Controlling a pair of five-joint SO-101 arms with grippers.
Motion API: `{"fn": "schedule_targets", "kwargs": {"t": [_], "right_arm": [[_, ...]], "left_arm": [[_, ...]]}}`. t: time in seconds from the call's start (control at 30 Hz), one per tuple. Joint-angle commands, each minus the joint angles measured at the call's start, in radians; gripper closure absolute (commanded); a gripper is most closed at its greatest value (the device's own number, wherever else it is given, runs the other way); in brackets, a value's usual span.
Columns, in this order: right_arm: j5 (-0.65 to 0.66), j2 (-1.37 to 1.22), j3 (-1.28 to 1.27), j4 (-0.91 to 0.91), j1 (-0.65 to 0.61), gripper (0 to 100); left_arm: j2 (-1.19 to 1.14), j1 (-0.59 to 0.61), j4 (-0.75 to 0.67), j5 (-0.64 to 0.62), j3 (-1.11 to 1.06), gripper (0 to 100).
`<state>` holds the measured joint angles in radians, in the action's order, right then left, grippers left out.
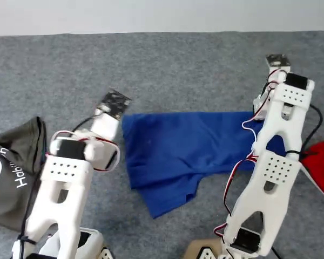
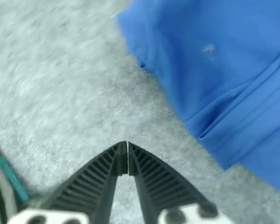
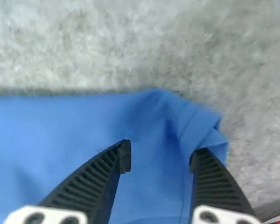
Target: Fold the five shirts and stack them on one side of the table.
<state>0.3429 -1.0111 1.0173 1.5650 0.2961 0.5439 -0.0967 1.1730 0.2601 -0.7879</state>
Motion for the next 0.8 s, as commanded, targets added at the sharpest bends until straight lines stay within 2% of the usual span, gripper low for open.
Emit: {"fn": "schedule_targets", "kwargs": {"t": [0.0,0.07,0.2,0.37,0.6,0.77], "right_arm": [[0.005,0.015,0.064,0.019,-0.004,77.9],[0.008,0.019,0.066,0.018,-0.004,77.9],[0.008,0.019,0.071,0.019,-0.004,77.9],[0.008,0.019,0.098,0.064,-0.004,77.9],[0.011,0.015,0.175,0.105,0.021,77.9],[0.011,0.019,0.184,0.105,0.038,77.9]], "left_arm": [[0.028,-0.120,0.000,-0.011,0.039,99],[0.002,-0.158,-0.003,-0.011,0.041,99],[-0.161,-0.146,-0.034,-0.011,0.096,99],[-0.411,-0.160,0.015,-0.011,0.366,99],[-0.752,-0.199,0.164,-0.005,0.789,99],[-1.005,-0.193,0.232,0.011,0.967,98]]}}
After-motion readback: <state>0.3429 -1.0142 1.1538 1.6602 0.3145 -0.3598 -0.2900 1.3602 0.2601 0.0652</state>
